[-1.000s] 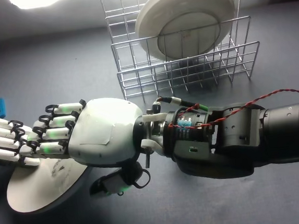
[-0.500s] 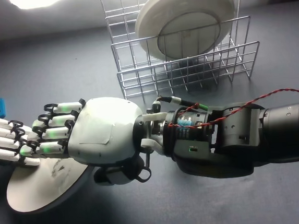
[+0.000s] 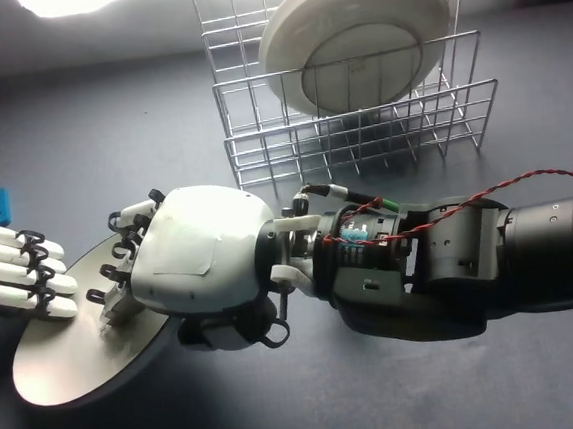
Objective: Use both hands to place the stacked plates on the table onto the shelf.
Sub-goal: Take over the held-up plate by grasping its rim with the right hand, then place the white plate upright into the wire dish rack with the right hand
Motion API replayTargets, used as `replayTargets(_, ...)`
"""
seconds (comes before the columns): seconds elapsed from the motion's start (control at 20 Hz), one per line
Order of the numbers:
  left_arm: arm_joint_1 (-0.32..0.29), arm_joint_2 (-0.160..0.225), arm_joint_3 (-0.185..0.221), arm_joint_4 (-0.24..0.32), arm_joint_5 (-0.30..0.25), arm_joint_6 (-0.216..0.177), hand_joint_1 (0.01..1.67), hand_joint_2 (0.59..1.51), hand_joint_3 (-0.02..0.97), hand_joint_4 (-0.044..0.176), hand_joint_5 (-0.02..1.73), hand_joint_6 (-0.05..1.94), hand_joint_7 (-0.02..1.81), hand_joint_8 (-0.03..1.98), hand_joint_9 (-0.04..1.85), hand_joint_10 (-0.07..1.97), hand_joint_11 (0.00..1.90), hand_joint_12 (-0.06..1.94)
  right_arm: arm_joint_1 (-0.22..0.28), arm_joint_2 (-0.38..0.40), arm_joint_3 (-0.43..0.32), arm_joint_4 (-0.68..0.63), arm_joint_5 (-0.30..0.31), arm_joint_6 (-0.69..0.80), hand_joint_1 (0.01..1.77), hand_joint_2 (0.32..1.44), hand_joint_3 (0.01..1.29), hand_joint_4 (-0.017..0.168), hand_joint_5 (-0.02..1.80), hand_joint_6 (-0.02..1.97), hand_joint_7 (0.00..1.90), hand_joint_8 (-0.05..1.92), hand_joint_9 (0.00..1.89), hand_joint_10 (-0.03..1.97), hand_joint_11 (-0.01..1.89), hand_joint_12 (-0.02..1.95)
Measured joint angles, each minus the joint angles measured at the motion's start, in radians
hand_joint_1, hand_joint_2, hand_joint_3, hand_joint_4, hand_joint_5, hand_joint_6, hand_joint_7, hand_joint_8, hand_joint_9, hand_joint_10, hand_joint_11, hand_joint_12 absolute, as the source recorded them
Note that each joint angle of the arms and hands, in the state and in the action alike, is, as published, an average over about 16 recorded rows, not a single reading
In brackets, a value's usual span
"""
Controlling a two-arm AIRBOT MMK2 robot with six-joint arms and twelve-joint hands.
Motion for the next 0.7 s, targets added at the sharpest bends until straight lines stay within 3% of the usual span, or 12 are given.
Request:
replayTargets(0.3,-0.004,-0.001,0.0,0.003,-0.003,0.0,0.02,1.123,0.011,-0.002,0.01,0.01,-0.02,-0.02,0.03,0.03,0.01,0.0,0.0,0.0,0.0,-0.001,0.022,-0.001,1.18,1.03,0.01,-0.002,0.81,0.35,0.92,0.21,1.02,0.12,0.65,1.14)
replayTargets(0.7,-0.041,-0.003,0.006,0.018,-0.011,-0.007,0.01,1.118,0.012,-0.001,0.01,0.01,-0.01,-0.02,0.02,0.03,0.01,0.0,0.0,0.0,0.0,-0.003,0.04,-0.001,1.17,0.98,0.01,0.001,0.86,0.61,1.02,0.46,1.24,0.07,0.94,1.05)
